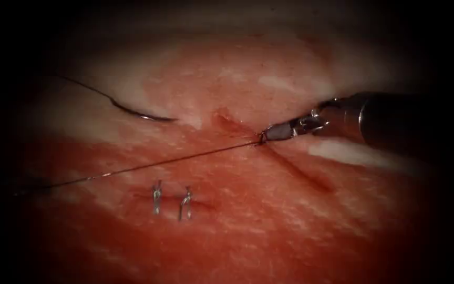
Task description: Wound Closure
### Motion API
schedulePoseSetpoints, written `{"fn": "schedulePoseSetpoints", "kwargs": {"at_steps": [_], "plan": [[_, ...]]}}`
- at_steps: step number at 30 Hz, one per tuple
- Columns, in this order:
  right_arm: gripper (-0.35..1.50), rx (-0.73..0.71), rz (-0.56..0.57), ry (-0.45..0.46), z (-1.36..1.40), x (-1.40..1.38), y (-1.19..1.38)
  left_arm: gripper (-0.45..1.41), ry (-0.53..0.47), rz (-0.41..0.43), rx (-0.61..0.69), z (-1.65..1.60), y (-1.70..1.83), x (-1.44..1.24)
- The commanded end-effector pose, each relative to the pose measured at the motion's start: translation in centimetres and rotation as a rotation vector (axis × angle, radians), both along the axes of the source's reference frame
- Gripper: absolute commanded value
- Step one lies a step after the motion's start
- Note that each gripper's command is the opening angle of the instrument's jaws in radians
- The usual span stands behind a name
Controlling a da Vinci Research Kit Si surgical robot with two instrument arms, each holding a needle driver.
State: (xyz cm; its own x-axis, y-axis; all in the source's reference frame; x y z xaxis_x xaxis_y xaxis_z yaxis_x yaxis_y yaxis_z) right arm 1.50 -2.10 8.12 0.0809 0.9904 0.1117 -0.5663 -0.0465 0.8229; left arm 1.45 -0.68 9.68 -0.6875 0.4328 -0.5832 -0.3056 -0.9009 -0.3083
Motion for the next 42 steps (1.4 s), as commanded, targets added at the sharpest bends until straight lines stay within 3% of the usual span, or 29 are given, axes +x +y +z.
{"fn": "schedulePoseSetpoints", "kwargs": {"at_steps": [1, 22, 25, 29, 33, 42], "plan": [[-0.35, 0.003, 0.023, -0.001, 0.09, 0.02, 0.05, -0.45, 0.0, -0.004, 0.003, 0.06, -0.04, -0.03], [-0.35, -0.078, 0.22, 0.046, 0.07, -0.08, 0.09, -0.45, 0.015, -0.03, 0.012, -0.15, -0.32, 0.36], [-0.35, -0.162, 0.35, 0.053, 0.03, -0.22, 0.14, -0.45, 0.021, -0.039, 0.012, -0.18, -0.38, 0.48], [-0.35, -0.228, 0.437, 0.048, 0.05, -0.22, 0.05, -0.45, 0.025, -0.044, 0.012, -0.18, -0.43, 0.55], [-0.35, -0.235, 0.44, 0.05, 0.07, -0.15, -0.11, -0.45, 0.026, -0.05, 0.014, -0.18, -0.45, 0.56], [-0.35, -0.237, 0.43, 0.043, 0.14, -0.16, -0.12, -0.45, 0.026, -0.066, 0.028, -0.18, -0.48, 0.65]]}}
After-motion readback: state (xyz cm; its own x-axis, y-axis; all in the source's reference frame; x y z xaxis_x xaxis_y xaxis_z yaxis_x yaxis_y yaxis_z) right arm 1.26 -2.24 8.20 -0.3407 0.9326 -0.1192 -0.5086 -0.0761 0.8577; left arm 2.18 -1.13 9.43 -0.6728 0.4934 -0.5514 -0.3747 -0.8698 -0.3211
